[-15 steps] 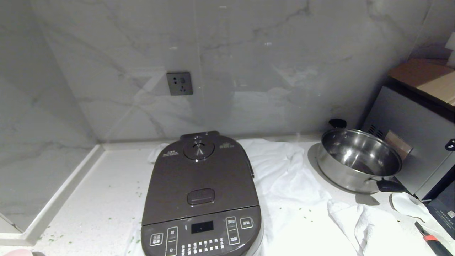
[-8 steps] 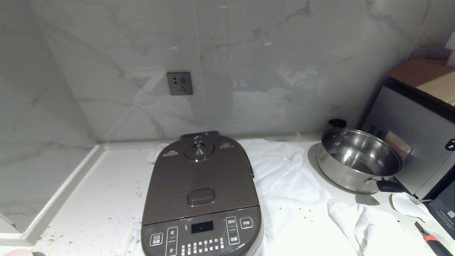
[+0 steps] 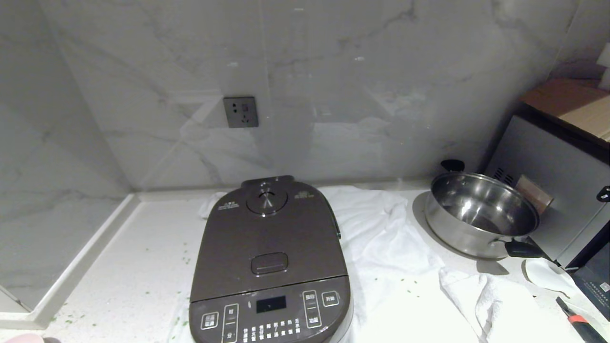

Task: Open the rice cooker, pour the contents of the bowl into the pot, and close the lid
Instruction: Open the rice cooker

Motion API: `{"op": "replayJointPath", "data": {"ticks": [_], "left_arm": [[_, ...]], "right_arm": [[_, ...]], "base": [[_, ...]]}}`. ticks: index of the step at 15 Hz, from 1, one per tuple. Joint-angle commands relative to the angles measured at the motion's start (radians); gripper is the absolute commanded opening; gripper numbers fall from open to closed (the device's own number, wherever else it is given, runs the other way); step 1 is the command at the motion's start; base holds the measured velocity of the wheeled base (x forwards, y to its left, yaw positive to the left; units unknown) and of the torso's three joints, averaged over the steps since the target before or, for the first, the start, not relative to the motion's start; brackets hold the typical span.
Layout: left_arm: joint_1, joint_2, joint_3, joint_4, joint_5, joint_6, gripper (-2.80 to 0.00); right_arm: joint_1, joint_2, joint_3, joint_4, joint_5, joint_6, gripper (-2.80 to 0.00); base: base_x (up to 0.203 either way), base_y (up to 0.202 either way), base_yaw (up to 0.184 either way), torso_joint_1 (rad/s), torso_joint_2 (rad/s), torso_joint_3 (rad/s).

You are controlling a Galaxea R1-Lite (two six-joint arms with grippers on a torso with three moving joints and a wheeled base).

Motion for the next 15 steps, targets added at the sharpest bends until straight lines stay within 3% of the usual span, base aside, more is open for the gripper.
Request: {"op": "replayJointPath", "data": {"ticks": [1,15], "left_arm": [[0.0,-0.002,0.0,0.001,0.0,-0.001,-2.8],[0.0,-0.002,0.0,0.001,0.001,0.001,-2.8]], "right_arm": [[0.001,0.0,0.002,0.0,0.0,0.001,-2.8],[-0.001,0.0,0.002,-0.005,0.0,-0.002,-2.8]], "base": [[0.0,0.0,0.0,0.0,0.0,0.0],[0.0,0.0,0.0,0.0,0.0,0.0]]}}
